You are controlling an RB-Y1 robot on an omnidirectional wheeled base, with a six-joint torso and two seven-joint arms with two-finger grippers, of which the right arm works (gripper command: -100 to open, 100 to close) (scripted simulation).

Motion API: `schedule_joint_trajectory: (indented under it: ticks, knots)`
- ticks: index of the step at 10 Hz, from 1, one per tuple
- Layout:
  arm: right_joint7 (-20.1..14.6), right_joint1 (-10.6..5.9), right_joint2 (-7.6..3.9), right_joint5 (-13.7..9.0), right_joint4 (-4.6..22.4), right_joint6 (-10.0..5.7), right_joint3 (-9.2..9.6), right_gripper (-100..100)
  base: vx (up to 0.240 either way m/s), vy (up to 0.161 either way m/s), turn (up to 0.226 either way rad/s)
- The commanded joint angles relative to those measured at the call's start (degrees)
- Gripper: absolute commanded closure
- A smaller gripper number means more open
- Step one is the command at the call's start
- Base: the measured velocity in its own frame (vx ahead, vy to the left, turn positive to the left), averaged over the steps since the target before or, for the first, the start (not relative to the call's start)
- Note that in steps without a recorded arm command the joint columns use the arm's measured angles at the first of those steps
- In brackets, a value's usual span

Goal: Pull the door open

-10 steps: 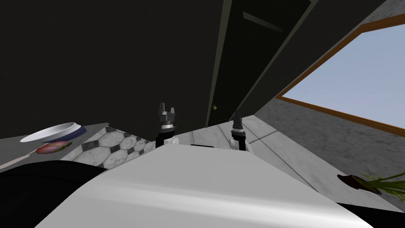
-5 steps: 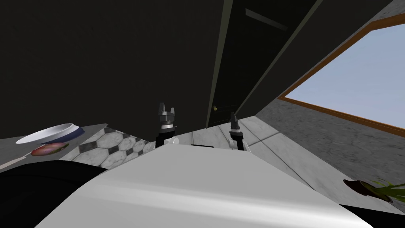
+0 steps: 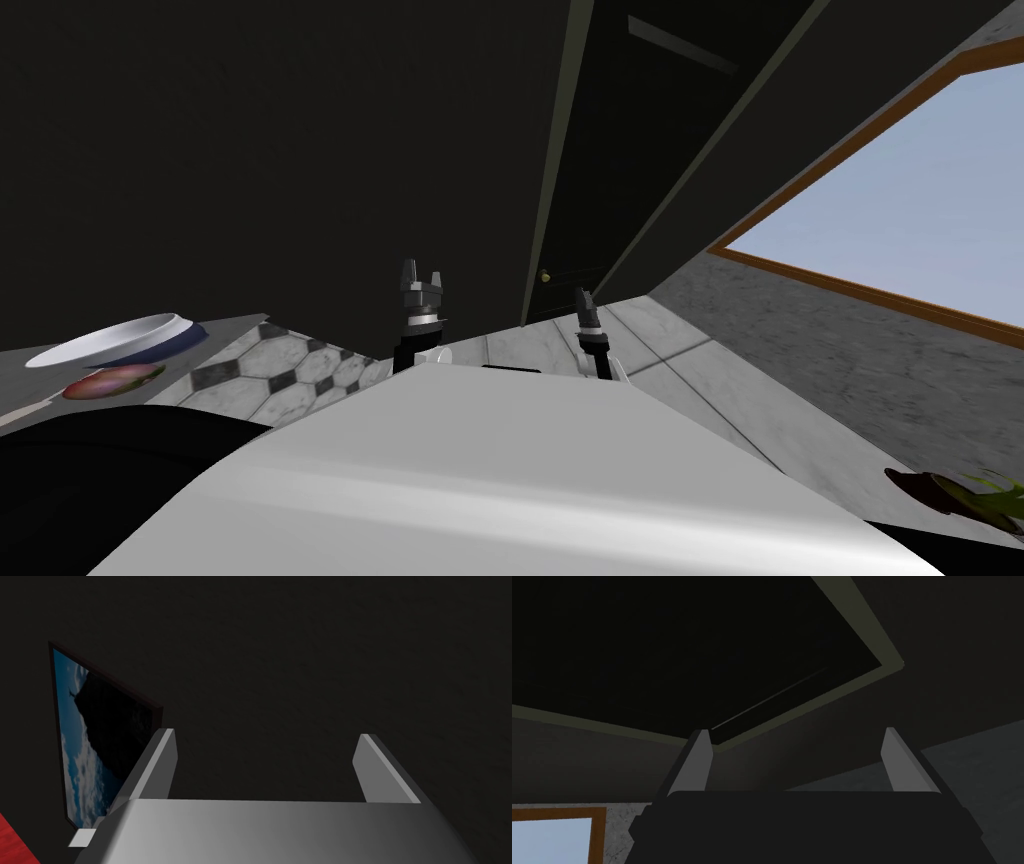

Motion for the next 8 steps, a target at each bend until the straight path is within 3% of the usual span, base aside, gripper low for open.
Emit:
schedule_joint_trajectory:
  ticks: [1,7,8]
  knots:
    - [1.2,-0.65,-0.24,0.3,2.6,-0.39,-0.08,-100,0.062,-0.013,0.013]
    - [8.0,-3.97,-1.63,2.5,12.7,-2.66,-0.27,-100,0.056,-0.013,0.022]
    - [8.0,-3.97,-1.63,2.5,13.0,-2.66,-0.27,-100,0.048,-0.009,0.012]
